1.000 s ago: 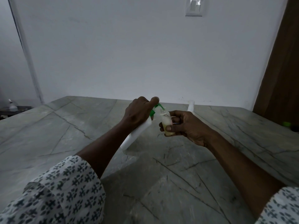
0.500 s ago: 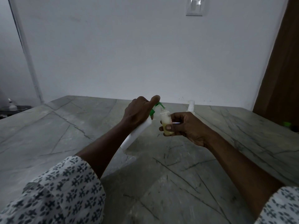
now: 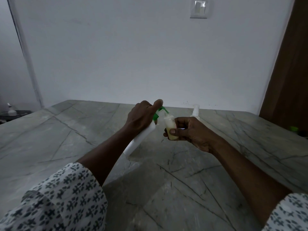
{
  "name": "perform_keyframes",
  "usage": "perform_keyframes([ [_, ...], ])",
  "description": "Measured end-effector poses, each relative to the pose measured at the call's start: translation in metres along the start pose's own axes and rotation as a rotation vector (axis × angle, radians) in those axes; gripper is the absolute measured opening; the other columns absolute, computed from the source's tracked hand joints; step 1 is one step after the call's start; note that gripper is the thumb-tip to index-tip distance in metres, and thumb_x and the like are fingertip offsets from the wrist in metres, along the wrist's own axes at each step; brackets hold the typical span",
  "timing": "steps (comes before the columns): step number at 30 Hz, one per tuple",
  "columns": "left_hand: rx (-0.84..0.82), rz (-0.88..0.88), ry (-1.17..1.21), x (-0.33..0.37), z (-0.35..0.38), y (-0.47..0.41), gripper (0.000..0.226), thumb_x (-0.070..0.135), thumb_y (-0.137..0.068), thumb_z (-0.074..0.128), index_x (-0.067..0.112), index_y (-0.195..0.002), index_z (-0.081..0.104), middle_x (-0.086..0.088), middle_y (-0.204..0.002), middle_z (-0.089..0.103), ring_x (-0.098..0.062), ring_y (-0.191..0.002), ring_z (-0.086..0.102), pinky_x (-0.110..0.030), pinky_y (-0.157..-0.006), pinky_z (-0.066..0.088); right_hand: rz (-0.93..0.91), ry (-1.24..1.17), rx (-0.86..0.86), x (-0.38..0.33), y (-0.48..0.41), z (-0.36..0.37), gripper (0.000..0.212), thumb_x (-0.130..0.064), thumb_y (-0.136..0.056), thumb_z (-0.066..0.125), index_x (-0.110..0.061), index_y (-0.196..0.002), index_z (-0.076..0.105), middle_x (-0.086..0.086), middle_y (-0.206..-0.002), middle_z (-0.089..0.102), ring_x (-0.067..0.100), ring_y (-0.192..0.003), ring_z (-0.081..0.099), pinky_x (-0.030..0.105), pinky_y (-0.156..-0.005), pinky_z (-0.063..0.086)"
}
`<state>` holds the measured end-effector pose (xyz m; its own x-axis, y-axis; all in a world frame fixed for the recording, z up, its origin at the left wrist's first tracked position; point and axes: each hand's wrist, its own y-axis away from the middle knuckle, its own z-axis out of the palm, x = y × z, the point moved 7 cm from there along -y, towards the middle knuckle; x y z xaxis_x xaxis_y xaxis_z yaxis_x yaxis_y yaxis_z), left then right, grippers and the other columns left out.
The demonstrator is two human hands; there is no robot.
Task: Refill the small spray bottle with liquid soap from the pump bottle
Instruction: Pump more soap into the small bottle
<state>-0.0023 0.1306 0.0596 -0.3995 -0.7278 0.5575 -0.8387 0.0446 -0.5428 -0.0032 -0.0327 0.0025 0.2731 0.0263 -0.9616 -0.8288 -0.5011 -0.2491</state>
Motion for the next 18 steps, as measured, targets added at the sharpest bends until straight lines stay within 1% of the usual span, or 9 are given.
perform_keyframes([
  [3, 0.001, 0.000, -0.001, 0.0010, -0.0007, -0.0001, 0.090, 0.070, -0.083, 0.027, -0.007, -0.068, 0.070, -0.016, -0.069, 0.071, -0.037, -0.076, 0.065, -0.048, -0.087, 0.051, -0.012, 0.003, -0.003, -0.0018, 0.0006, 0.0000, 0.040, -0.004, -0.081, 0.069, 0.001, -0.120, 0.060, 0.020, -0.109, 0.070, 0.032, -0.101, 0.069, 0.037, -0.084, 0.058],
  [7, 0.016, 0.005, 0.021, 0.0014, -0.0016, -0.0007, 0.088, 0.071, -0.079, 0.029, -0.007, -0.067, 0.070, -0.016, -0.068, 0.071, -0.038, -0.076, 0.064, -0.049, -0.086, 0.051, -0.019, 0.024, 0.007, -0.0029, 0.0010, 0.0004, 0.047, -0.013, -0.074, 0.073, -0.002, -0.118, 0.061, 0.018, -0.107, 0.071, 0.032, -0.101, 0.069, 0.042, -0.084, 0.058],
  [10, 0.032, 0.011, 0.064, 0.0014, -0.0033, -0.0005, 0.082, 0.067, -0.069, 0.028, -0.005, -0.066, 0.068, -0.011, -0.063, 0.070, -0.033, -0.069, 0.061, -0.050, -0.084, 0.051, -0.019, 0.013, 0.000, -0.0019, 0.0009, 0.0024, 0.044, -0.012, -0.074, 0.073, -0.004, -0.116, 0.063, 0.017, -0.106, 0.072, 0.030, -0.101, 0.069, 0.037, -0.081, 0.059],
  [12, 0.018, 0.022, 0.063, 0.0028, -0.0027, -0.0002, 0.081, 0.064, -0.065, 0.027, -0.006, -0.070, 0.066, -0.010, -0.063, 0.069, -0.028, -0.065, 0.055, -0.051, -0.082, 0.051, -0.018, 0.019, -0.004, -0.0007, 0.0010, 0.0047, 0.038, -0.011, -0.076, 0.073, -0.007, -0.113, 0.064, 0.016, -0.104, 0.073, 0.029, -0.099, 0.070, 0.033, -0.078, 0.059],
  [15, 0.021, 0.027, 0.034, 0.0035, -0.0031, -0.0003, 0.086, 0.066, -0.064, 0.024, -0.007, -0.075, 0.067, -0.010, -0.065, 0.067, -0.027, -0.065, 0.054, -0.051, -0.080, 0.052, -0.023, 0.043, 0.002, 0.0000, 0.0005, 0.0045, 0.030, -0.005, -0.080, 0.070, -0.011, -0.109, 0.066, 0.014, -0.102, 0.073, 0.027, -0.098, 0.071, 0.030, -0.077, 0.058],
  [18, 0.031, 0.007, 0.025, 0.0008, -0.0031, 0.0000, 0.096, 0.077, -0.067, 0.022, -0.005, -0.071, 0.071, -0.012, -0.069, 0.071, -0.034, -0.071, 0.064, -0.049, -0.083, 0.053, -0.028, 0.055, 0.020, -0.0018, 0.0008, -0.0006, 0.036, -0.006, -0.077, 0.072, -0.006, -0.112, 0.065, 0.015, -0.104, 0.073, 0.029, -0.098, 0.070, 0.033, -0.080, 0.059],
])
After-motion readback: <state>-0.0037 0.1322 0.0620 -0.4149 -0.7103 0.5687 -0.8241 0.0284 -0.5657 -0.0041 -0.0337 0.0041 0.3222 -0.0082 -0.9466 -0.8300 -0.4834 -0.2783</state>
